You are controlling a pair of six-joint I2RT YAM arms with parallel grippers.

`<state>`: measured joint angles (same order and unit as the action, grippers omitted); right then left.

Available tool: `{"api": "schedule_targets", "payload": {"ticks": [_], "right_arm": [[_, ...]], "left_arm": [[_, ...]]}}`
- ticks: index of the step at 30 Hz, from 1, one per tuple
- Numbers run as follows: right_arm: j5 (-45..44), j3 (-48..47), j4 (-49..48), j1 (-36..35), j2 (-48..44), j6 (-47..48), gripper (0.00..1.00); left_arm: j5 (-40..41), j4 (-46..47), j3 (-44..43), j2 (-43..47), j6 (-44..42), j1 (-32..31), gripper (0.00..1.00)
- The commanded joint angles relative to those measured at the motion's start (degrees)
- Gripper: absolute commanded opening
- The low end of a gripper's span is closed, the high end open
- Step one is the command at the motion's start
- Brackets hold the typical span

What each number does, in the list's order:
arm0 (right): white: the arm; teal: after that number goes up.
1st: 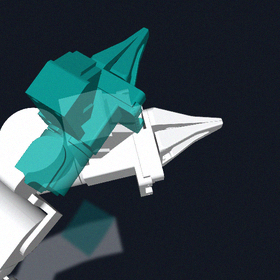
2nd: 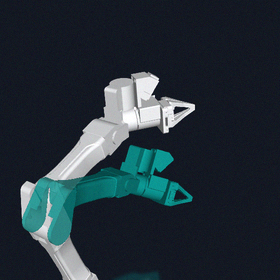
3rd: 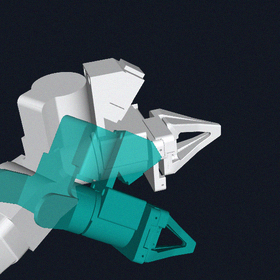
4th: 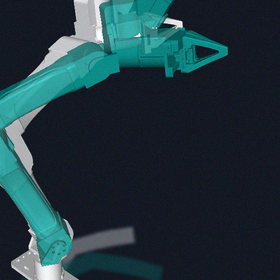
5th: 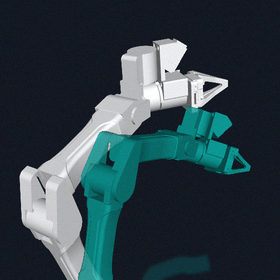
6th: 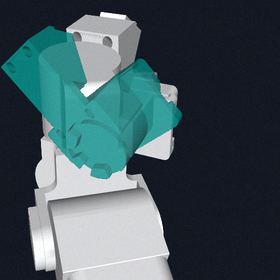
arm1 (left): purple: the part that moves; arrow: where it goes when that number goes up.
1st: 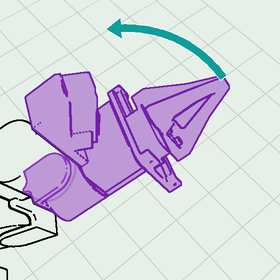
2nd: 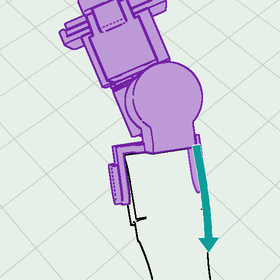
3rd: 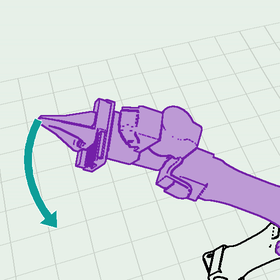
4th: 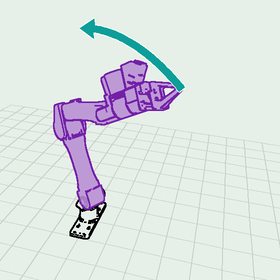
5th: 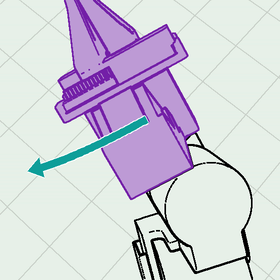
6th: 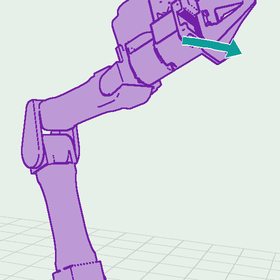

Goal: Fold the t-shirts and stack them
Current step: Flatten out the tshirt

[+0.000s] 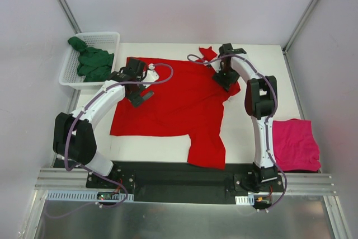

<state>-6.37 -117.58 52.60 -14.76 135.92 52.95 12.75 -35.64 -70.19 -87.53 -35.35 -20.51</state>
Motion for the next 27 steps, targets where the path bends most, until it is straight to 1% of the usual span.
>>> {"api": "schedule_targets", "payload": {"ticks": [1,3,6,7,9,10,13,15,20,27], "right_arm": [[10.9,0.9,8.0,-0.2,-4.1,-2.1,0.64],[10.2,0.6,8.1,-0.4,-3.6,-1.5,0.64],[6.2,-1.9,9.4,-0.2,0.7,-0.5,0.64],[1.7,-3.0,9.5,-0.1,1.7,-0.5,0.64],[-1.3,-3.6,6.8,0.4,3.1,-0.7,0.64],[-4.8,-3.6,5.7,0.4,3.3,-0.1,0.64],[-10.0,-2.6,0.9,0.4,2.8,1.5,0.64],[-12.2,-0.7,-4.9,0.4,1.1,2.6,0.64],[-14.9,4.8,-18.2,-0.4,-1.4,8.6,0.64],[-17.1,2.6,-27.5,-1.7,3.2,14.2,0.64]], "left_arm": [[1.4,-1.5,1.1,2.4,-1.1,0.4,0.99],[1.0,-1.5,1.1,2.3,-0.8,0.4,0.99],[0.9,-1.7,0.8,1.8,-0.5,0.4,0.99],[0.9,-1.7,0.8,1.7,-0.5,0.4,0.99],[0.8,-1.9,0.6,1.7,-0.7,0.4,0.99],[0.7,-1.9,0.6,1.8,-0.7,0.4,0.99],[0.4,-2.2,0.8,2.0,-0.6,0.4,0.99],[0.2,-2.3,1.0,2.0,-0.2,0.4,0.99],[-0.7,-2.3,1.0,1.5,0.6,0.4,0.99],[-0.9,-2.5,0.6,1.4,0.9,0.4,0.99]]}}
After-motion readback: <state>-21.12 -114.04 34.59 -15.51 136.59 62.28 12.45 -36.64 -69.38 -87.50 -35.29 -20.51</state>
